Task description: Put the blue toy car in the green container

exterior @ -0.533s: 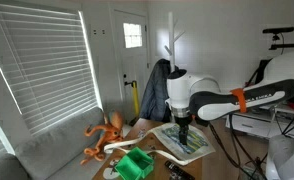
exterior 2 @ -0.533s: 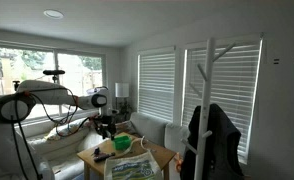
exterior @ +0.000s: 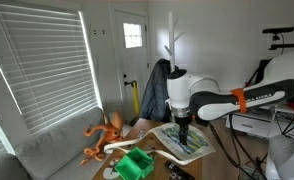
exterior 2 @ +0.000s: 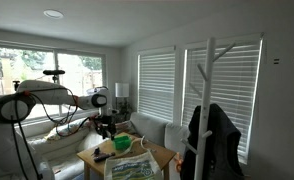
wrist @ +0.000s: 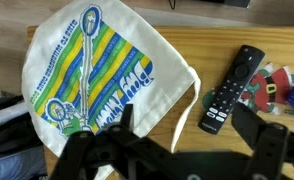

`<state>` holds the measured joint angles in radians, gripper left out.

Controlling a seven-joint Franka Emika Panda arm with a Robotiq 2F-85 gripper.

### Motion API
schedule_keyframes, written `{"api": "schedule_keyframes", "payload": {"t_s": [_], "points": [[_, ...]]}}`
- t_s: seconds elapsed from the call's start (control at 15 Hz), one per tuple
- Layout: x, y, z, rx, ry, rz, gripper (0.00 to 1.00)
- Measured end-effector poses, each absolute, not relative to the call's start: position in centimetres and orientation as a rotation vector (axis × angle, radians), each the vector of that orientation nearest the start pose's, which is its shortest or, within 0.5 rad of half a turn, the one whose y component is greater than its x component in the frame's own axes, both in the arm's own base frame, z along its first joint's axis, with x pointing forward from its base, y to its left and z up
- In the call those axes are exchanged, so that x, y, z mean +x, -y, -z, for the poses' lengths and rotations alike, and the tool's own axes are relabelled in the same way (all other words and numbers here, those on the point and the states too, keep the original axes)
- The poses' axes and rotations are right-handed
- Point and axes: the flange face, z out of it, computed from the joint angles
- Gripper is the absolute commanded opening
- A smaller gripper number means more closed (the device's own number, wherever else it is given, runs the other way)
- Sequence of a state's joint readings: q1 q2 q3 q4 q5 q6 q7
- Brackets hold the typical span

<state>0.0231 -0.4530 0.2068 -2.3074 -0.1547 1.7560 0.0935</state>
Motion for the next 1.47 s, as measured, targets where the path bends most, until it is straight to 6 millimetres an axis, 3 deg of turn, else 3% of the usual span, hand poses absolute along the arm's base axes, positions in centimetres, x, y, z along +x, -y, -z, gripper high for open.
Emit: {"api": "schedule_keyframes", "payload": {"t_s": [0.73, 1.2, 1.47], "points": [[39.8, -8.8, -50.8, -3.38, 0.271, -0.124, 1.0], [43.3, -14.1, -50.5, -3.282, 0.854, -0.048, 1.0], [44.2, -15.0, -50.6, -3.246, 0.959, -0.044, 1.0]]}}
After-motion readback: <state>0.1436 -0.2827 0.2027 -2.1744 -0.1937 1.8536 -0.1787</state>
